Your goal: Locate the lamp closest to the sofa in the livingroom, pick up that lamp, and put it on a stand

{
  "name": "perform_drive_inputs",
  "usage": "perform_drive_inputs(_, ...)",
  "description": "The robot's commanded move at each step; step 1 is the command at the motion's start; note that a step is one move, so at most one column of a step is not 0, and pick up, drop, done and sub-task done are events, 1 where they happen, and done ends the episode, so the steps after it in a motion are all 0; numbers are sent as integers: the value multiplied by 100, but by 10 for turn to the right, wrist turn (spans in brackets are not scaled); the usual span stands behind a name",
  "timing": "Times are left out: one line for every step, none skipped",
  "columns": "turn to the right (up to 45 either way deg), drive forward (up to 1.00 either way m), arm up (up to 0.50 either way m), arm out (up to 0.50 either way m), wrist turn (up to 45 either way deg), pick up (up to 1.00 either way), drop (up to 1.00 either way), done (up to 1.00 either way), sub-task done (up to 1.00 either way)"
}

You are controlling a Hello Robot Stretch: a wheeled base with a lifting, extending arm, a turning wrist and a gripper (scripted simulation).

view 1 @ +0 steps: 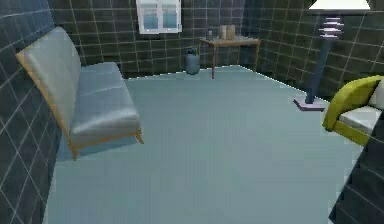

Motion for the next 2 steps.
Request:
perform_drive_inputs(0, 100, 0, 0, 0, 0, 0, 0, 0)
perform_drive_inputs(0, 100, 0, 0, 0, 0, 0, 0, 0)
